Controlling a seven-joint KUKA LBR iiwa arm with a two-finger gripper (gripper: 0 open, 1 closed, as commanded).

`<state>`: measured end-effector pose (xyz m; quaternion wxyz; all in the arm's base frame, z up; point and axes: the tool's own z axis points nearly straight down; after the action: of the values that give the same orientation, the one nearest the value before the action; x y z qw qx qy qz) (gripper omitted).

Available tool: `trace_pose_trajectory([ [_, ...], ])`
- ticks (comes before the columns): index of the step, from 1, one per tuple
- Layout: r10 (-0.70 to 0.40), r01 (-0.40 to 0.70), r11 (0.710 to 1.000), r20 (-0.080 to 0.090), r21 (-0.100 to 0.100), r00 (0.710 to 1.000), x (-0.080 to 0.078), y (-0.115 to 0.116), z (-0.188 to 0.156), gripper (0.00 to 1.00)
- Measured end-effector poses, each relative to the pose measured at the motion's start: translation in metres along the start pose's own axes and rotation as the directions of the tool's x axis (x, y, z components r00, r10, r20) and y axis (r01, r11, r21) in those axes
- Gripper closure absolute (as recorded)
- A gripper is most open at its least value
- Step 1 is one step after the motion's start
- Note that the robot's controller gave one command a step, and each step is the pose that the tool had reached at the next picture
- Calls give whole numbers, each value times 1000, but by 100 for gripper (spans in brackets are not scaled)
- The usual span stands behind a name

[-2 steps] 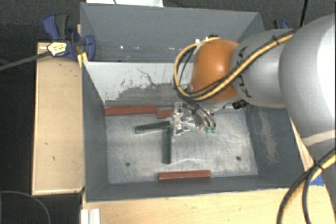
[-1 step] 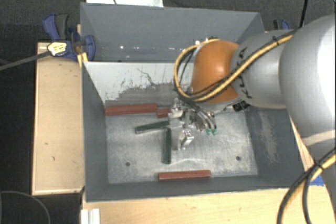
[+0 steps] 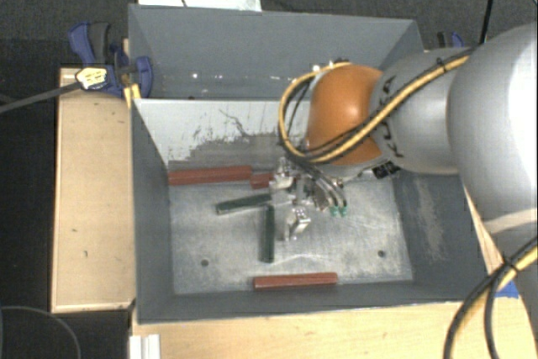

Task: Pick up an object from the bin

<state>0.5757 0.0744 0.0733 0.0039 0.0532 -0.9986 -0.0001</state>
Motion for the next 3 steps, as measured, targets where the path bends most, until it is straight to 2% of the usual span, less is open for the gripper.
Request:
trace_pose_trajectory([
  [1,-1,1,1000,0,0,1000,0,0,0,0],
  [2,-204,204,979,2,1,979,8,14,-45,0],
  [3,-293,293,956,16,6,956,-22,67,-4,100],
])
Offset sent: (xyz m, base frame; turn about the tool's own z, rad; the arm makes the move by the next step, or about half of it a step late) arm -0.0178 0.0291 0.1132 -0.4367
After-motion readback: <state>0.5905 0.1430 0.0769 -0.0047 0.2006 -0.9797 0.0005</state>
